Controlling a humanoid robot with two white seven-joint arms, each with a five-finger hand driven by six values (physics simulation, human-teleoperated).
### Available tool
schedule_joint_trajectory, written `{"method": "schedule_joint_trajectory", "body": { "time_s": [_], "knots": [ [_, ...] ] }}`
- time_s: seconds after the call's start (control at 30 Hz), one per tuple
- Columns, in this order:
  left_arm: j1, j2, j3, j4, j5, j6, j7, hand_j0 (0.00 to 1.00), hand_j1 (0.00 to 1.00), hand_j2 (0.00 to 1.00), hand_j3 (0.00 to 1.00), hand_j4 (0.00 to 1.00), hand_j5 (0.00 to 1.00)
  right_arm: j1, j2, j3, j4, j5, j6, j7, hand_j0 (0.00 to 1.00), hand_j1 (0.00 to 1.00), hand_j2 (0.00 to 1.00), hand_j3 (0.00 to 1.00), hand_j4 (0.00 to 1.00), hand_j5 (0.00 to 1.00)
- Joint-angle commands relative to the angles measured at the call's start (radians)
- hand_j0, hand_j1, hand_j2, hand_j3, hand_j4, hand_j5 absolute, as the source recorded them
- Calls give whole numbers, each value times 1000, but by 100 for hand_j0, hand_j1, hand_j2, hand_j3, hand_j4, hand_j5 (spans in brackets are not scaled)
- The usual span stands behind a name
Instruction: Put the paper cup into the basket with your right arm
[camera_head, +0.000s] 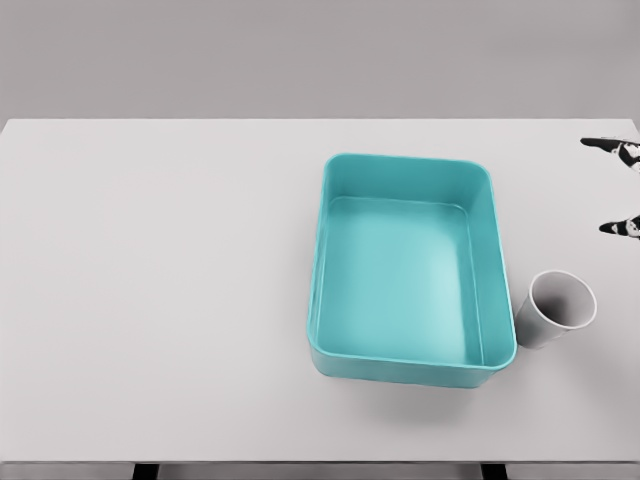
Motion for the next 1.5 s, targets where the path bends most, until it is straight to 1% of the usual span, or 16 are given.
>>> {"method": "schedule_joint_trajectory", "body": {
  "time_s": [0.0,0.07,0.1,0.13,0.23,0.33,0.4,0.43,0.5,0.63,0.77,0.93,1.07,1.17,1.3,1.47],
  "knots": [
    [0,0,0,0,0,0,0,100,100,100,100,100,100,0,6,2,0,-21,0,14,100,100,100,100,100,100],
    [0,0,0,1,0,0,0,100,100,100,100,100,100,2,4,4,0,-81,0,66,100,100,100,100,100,100],
    [0,0,0,0,0,0,0,100,100,100,100,100,100,2,9,4,0,-133,0,131,100,100,100,100,100,100],
    [0,0,0,0,0,0,0,100,100,100,100,100,100,-18,23,4,-3,-173,18,239,100,100,100,100,100,100],
    [0,0,0,0,0,0,0,100,100,100,100,100,100,-69,41,4,-8,-287,149,443,100,100,100,100,100,100],
    [0,0,0,0,0,0,0,100,100,100,100,100,100,-64,34,4,-11,-463,152,602,100,100,100,100,100,100],
    [0,0,0,0,0,0,0,100,100,100,100,100,100,-60,15,2,-17,-549,152,678,100,100,100,100,100,100],
    [0,0,0,0,0,0,0,100,100,100,100,100,100,-60,-12,2,-18,-592,152,696,100,100,100,100,100,100],
    [0,0,0,0,0,0,0,100,100,100,100,100,100,-63,-51,-4,-26,-644,149,704,100,100,100,100,100,100],
    [0,0,0,1,1,0,0,100,100,100,100,100,100,-60,-83,-5,-28,-698,147,705,100,100,100,100,100,100],
    [0,0,0,0,0,1,0,100,100,100,100,100,100,-14,-108,-4,-46,-781,144,710,100,100,100,100,100,100],
    [0,0,0,0,0,0,0,100,100,100,100,100,100,15,-108,-5,-47,-802,133,710,100,100,100,100,100,100],
    [0,0,0,0,0,0,0,100,100,100,100,100,100,74,-109,-5,-48,-802,41,710,100,100,100,100,100,100],
    [0,0,0,0,0,0,0,100,100,100,100,100,100,98,-124,-7,-46,-801,6,710,100,100,100,100,100,100],
    [0,0,0,0,1,0,0,100,100,100,100,100,100,109,-134,-7,-43,-799,3,710,100,100,100,100,100,100],
    [0,0,0,0,0,0,0,100,100,100,100,100,100,152,-135,-5,-44,-799,0,710,100,100,100,100,100,100]
  ]
}}
